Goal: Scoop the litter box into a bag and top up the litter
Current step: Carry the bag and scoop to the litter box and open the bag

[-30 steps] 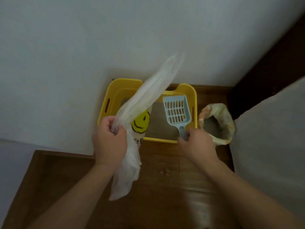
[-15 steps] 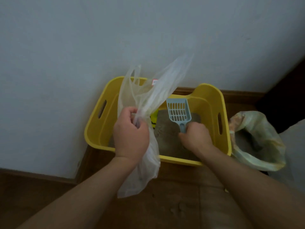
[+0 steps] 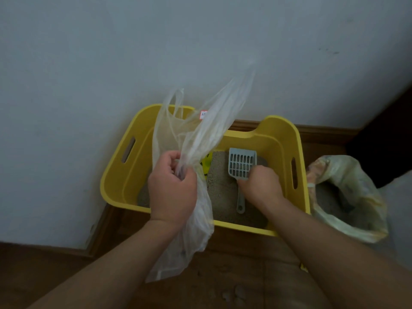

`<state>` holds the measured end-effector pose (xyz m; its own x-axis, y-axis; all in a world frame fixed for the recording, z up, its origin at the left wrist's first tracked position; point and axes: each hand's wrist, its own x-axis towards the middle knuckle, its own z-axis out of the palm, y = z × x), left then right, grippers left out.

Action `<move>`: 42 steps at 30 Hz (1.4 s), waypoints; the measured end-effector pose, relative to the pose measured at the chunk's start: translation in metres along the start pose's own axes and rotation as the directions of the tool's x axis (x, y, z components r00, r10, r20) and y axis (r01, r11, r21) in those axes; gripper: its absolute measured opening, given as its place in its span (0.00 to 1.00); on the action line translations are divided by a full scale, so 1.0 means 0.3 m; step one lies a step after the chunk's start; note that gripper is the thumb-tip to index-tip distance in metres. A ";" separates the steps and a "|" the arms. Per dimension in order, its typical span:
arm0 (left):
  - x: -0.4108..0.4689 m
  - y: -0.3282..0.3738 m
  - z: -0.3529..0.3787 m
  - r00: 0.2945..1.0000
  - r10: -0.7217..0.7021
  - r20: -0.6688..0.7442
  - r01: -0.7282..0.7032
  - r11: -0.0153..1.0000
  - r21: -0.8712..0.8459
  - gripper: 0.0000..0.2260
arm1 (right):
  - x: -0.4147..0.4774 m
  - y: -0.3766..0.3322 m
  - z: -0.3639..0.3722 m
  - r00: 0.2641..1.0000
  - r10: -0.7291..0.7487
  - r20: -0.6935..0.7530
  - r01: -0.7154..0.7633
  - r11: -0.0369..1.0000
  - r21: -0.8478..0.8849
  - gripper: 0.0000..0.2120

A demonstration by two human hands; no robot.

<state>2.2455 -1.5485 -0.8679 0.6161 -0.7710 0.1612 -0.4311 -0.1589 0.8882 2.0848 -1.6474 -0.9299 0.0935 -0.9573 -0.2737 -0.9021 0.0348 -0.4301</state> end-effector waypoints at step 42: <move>-0.057 0.309 -0.200 0.796 0.277 0.539 -0.293 0.954 -0.057 0.24 | -0.449 0.011 -0.423 0.841 -0.506 0.192 0.038 0.408 0.912 0.04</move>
<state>2.2346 -1.5131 -0.7624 0.0157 -0.9897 0.1423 -0.5542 0.1098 0.8251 2.0159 -1.5549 -0.7852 0.6161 -0.7675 -0.1771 0.0202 0.2402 -0.9705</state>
